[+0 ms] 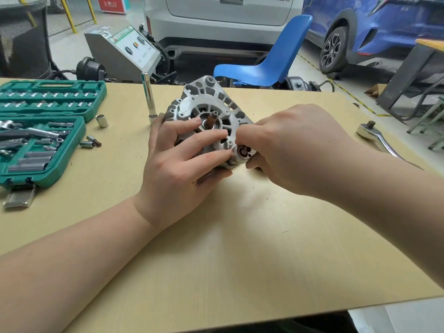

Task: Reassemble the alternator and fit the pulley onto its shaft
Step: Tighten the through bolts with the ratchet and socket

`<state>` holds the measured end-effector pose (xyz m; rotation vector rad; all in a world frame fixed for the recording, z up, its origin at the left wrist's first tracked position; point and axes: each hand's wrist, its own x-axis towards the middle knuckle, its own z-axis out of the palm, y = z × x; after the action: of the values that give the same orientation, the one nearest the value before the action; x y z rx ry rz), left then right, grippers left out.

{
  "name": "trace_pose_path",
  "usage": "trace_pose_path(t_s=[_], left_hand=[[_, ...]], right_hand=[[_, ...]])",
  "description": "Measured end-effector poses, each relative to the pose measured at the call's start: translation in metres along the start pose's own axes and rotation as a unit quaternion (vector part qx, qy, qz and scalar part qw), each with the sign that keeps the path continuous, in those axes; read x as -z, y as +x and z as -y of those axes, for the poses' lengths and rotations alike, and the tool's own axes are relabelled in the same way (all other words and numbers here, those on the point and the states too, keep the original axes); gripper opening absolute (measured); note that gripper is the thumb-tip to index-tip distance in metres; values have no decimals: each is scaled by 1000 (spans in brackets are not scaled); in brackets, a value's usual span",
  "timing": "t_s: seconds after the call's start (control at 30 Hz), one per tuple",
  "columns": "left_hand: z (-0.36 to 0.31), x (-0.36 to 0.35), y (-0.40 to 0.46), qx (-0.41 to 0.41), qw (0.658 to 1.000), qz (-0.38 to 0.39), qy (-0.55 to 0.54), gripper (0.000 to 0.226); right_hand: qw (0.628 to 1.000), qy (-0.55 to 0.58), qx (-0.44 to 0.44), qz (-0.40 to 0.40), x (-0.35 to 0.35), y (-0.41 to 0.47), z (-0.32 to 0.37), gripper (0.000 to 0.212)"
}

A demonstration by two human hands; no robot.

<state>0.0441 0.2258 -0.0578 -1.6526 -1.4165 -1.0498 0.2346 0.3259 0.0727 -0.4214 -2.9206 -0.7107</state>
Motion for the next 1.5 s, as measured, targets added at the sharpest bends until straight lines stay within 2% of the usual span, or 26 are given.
trace_pose_path(t_s=[0.17,0.23,0.3,0.47,0.57,0.7,0.9,1.0,1.1,1.2,1.3,1.43,1.5], left_hand=[[-3,0,1,1,1000,7,6,18],[-4,1,3,3,1000,9,6,18],[-5,1,3,5,1000,9,5,19],[-7,4,4,7,1000,18,9,19],[-5,3,4,4,1000,19,12,19],[-2,1,0,1,1000,7,8,20],[-3,1,2,3,1000,8,1,18],[-5,1,3,3,1000,14,4,18],[-5,2,4,9,1000,14,1,19],[-7,3,4,12,1000,10,-3,19],[-9,5,4,21,1000,4,-11,20],[-8,5,5,19,1000,13,-13,18],[-7,5,5,15,1000,16,-11,18]], right_hand=[[993,86,-76,-12,-8,-7,6,25],[971,200,-132,-1,-12,-11,11,37],[944,287,-164,-7,-16,-13,17,38],[962,239,-132,-20,-16,-16,15,33],[993,113,-30,-31,-10,-10,4,12],[995,63,65,-38,2,2,-2,27],[997,65,26,-22,-6,-1,-3,18],[989,142,-48,-3,-11,-10,2,31],[966,223,-125,-31,-18,-16,16,38],[952,264,-148,-43,-22,-15,23,38],[957,267,-113,-30,-15,-15,16,35],[993,106,1,-46,-6,-10,5,12],[995,64,48,-66,-1,-5,3,28]])
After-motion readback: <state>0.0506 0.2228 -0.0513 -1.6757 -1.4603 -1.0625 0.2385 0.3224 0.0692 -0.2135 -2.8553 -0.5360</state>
